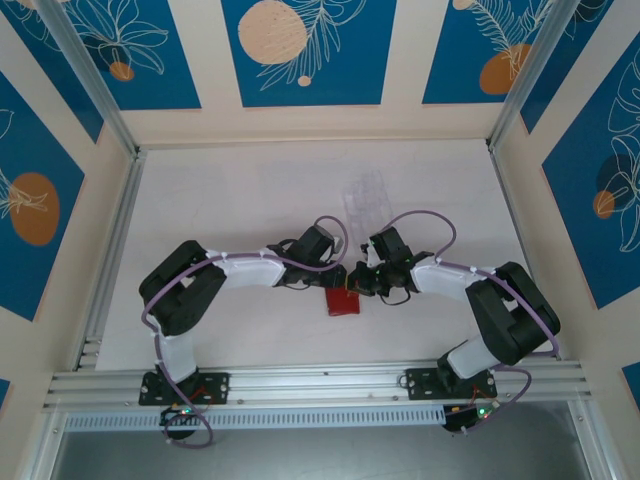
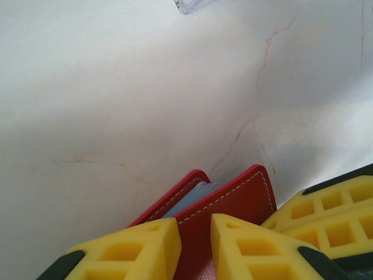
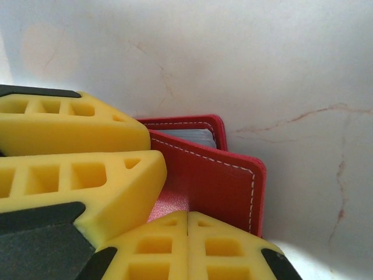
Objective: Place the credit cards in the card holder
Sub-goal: Close the button on the card holder.
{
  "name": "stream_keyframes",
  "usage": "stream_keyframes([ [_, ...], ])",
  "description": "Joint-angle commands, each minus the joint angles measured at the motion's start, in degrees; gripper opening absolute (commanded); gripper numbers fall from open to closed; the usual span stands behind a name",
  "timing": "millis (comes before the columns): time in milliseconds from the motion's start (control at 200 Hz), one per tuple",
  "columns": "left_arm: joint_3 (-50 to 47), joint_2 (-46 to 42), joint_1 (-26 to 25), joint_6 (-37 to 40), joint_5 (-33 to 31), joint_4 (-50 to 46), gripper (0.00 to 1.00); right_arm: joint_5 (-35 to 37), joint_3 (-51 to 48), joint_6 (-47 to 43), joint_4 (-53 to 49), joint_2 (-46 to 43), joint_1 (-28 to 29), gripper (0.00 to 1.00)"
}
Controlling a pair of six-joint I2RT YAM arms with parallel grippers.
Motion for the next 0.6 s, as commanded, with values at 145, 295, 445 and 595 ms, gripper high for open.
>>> stream_keyframes([
  [145,-1.52,5.57,-2.53,0.22,0.05,-2.99,0.25,-9.77,-2.86,1.28,2.12,-1.0,0.47,0.0],
  [295,-1.42,5.85,-2.69,0.27,-0.13,-2.97,0.25,-11.14,-3.57,1.63,3.35,-1.92,-0.29,0.0],
  [445,-1.5,5.85,-2.82,0.23,-0.3,-3.0,0.25,-12.47,-4.15,2.3,5.01,-2.21,-1.21,0.0],
  [595,-1.54,4.64,-2.84,0.05,0.81,-2.59,0.25,-11.47,-3.69,1.95,4.26,-1.34,-1.21,0.0],
])
